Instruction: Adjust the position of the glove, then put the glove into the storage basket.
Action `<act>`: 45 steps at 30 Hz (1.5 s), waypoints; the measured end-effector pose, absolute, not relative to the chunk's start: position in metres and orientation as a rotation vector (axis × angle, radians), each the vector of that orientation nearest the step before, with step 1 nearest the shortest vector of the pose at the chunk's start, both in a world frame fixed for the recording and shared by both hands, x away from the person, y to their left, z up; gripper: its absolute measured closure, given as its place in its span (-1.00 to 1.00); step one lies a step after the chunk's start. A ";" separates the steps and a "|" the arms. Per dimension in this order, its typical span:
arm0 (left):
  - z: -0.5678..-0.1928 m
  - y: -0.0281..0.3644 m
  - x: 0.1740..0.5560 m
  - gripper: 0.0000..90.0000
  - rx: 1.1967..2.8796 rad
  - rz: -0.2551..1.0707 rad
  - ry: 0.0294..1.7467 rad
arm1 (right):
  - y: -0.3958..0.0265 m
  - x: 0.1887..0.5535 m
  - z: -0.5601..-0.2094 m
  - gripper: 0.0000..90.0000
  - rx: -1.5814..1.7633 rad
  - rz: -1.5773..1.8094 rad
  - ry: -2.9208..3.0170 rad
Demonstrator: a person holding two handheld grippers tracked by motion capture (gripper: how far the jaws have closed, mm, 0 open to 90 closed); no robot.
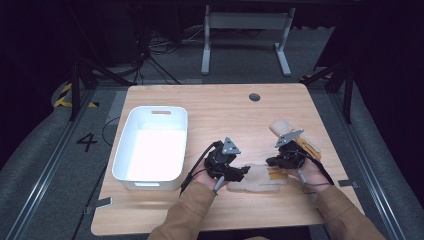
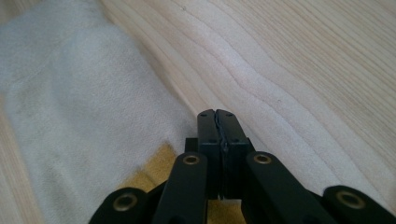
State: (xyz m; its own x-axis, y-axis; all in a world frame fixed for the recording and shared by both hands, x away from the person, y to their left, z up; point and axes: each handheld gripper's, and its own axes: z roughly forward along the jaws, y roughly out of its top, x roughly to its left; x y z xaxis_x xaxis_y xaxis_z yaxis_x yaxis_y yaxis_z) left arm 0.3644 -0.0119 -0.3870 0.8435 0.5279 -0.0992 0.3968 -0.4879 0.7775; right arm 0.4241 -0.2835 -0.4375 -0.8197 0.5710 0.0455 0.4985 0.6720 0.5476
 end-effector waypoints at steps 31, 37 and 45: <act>-0.386 -0.012 0.367 -0.24 2.140 0.159 0.643 | -0.349 0.415 -0.387 0.56 1.024 1.202 2.342; -0.386 -0.008 0.367 -0.24 2.140 0.160 0.666 | -0.366 0.423 -0.386 0.40 1.109 1.195 2.281; -0.388 0.003 0.361 -0.26 2.145 0.159 0.678 | -0.380 0.436 -0.384 0.38 1.176 1.187 2.235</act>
